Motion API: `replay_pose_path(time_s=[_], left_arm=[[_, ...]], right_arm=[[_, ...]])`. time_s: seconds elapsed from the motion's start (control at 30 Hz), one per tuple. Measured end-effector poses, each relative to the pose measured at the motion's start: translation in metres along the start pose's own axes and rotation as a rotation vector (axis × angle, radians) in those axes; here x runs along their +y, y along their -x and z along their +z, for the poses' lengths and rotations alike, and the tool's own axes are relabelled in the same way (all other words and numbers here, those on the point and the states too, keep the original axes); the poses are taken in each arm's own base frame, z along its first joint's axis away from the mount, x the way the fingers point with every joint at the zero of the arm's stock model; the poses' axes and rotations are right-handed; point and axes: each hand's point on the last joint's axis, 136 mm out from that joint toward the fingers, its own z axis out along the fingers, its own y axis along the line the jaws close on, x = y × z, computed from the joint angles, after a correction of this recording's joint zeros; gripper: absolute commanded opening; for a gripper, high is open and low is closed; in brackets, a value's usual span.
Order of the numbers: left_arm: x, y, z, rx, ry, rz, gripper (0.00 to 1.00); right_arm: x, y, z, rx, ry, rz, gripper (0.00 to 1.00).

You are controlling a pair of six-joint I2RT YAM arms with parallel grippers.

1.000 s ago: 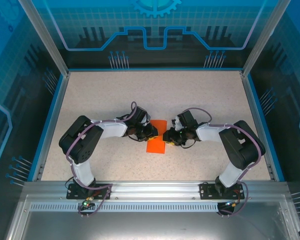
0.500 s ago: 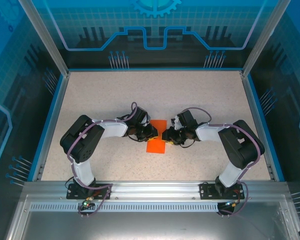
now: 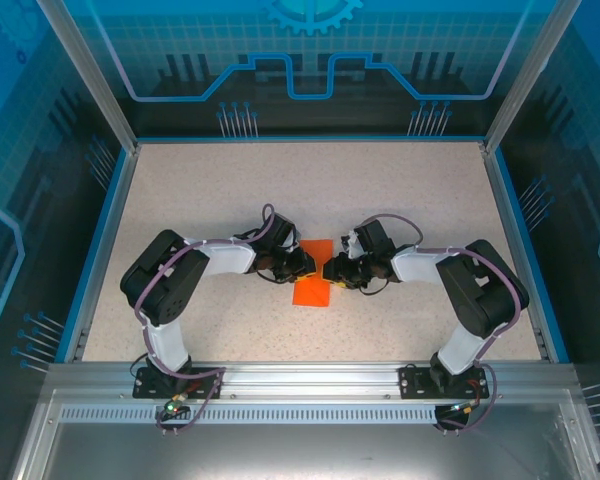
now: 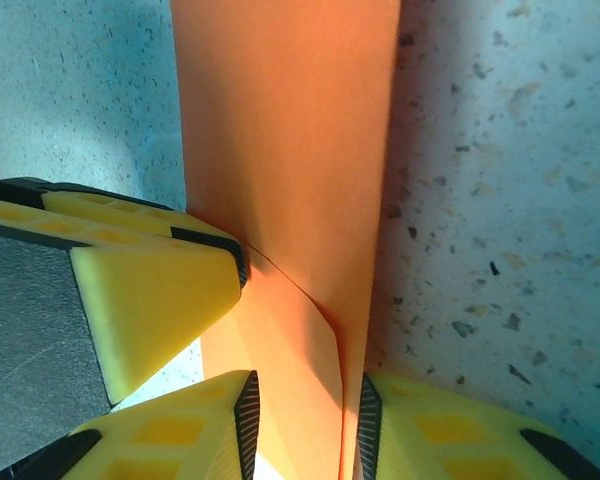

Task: Fold a paper plane with a square sheet of paper (pick it up from the middle)
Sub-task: Turn over the paper at the center of the table.

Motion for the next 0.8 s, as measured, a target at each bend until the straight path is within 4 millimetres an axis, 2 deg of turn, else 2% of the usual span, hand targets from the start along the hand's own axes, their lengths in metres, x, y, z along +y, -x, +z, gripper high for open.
replay_pose_path(time_s=[0.3, 0.57, 0.67, 0.8], left_arm=[[0.0, 0.0, 0.0, -0.002, 0.002, -0.001, 0.22], [-0.002, 0.002, -0.003, -0.014, -0.001, 0.001, 0.26], [-0.011, 0.005, -0.013, -0.046, -0.018, 0.017, 0.3], [-0.023, 0.009, -0.039, -0.13, -0.041, 0.047, 0.35]], right_arm=[[0.001, 0.0, 0.007, 0.011, 0.028, -0.01, 0.28], [0.003, 0.0, 0.008, 0.012, 0.048, -0.026, 0.14], [0.006, 0.0, 0.006, 0.007, 0.054, -0.045, 0.09], [0.018, 0.001, -0.008, -0.019, 0.062, -0.086, 0.07]])
